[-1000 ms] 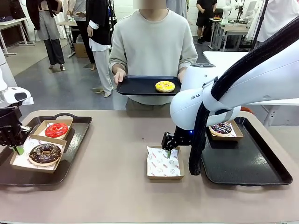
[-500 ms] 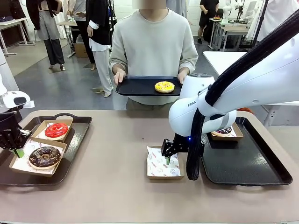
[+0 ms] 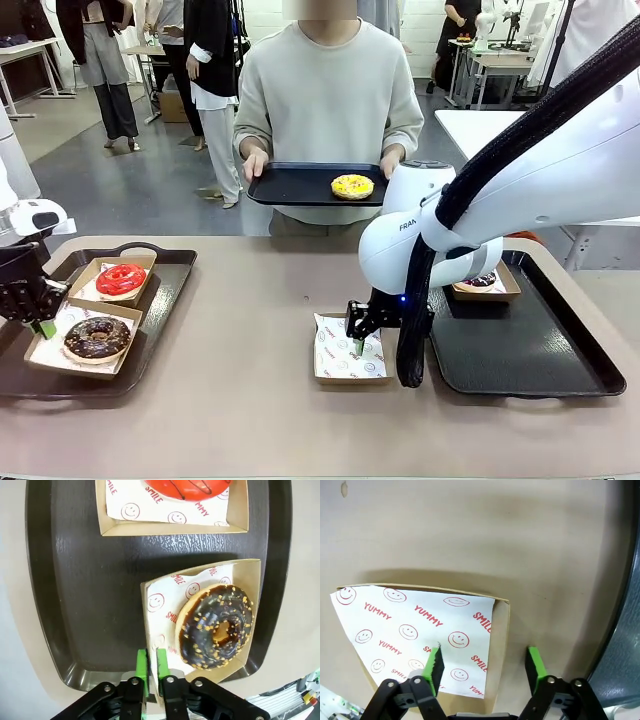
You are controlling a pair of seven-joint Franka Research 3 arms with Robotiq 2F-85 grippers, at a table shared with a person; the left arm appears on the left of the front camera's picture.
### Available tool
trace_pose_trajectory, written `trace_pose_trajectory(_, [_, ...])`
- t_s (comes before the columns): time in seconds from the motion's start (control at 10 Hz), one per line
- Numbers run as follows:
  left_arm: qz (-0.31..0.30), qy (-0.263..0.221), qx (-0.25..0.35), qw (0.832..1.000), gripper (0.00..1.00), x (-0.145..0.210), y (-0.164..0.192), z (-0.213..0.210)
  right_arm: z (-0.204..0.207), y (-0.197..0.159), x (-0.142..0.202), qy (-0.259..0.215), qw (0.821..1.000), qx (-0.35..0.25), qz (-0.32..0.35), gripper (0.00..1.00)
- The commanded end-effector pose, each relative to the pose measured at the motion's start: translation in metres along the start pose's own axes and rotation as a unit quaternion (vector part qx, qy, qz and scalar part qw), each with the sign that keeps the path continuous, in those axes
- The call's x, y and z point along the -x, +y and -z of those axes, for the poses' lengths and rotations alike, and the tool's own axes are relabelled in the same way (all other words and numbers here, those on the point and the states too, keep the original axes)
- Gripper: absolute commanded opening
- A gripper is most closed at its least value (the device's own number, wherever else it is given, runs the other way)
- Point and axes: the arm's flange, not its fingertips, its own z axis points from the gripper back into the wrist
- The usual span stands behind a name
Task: Individually package the donuts and arrange them on the tray.
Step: Place the picked Paper togo box on the Handle tray while simultaneously picking up another Paper togo box from the table with the other hand.
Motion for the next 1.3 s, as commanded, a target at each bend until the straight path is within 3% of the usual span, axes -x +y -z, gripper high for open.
trace_pose_trajectory(0.0, [0.008, -0.001, 0.008, 1.0, 1.0, 0.0, 0.0, 0.008, 0.0, 0.005, 0.0, -0.014, 1.0, 0.011, 0.009, 0.0])
trace_pose_trajectory(0.1, [0.009, 0.002, 0.005, 1.0, 0.6, 0.0, 0.0, 0.009, -0.002, 0.006, 0.001, -0.018, 1.0, 0.014, 0.011, 0.0])
trace_pose_trajectory(0.2, [0.01, 0.003, 0.005, 1.0, 1.0, 0.0, 0.001, 0.009, -0.003, 0.006, 0.001, -0.02, 1.0, 0.014, 0.013, 0.0])
trace_pose_trajectory(0.3, [0.009, 0.004, 0.007, 1.0, 1.0, 0.0, 0.001, 0.008, -0.003, 0.005, 0.0, -0.021, 1.0, 0.013, 0.015, 0.14])
trace_pose_trajectory(0.4, [0.008, 0.004, 0.009, 1.0, 1.0, 0.0, 0.002, 0.007, -0.003, 0.005, 0.0, -0.021, 1.0, 0.013, 0.016, 0.04])
trace_pose_trajectory(0.5, [0.006, 0.004, 0.013, 1.0, 0.97, 0.001, 0.002, 0.005, -0.004, 0.005, 0.0, -0.021, 1.0, 0.014, 0.017, 0.0])
trace_pose_trajectory(1.0, [0.007, 0.005, 0.026, 1.0, 1.0, 0.004, 0.002, -0.002, -0.007, 0.005, -0.001, -0.017, 0.999, 0.021, 0.03, 0.0])
trace_pose_trajectory(1.2, [0.009, 0.013, 0.075, 0.997, 1.0, 0.01, 0.006, -0.012, -0.029, 0.009, -0.002, -0.014, 0.999, 0.023, 0.032, 0.0])
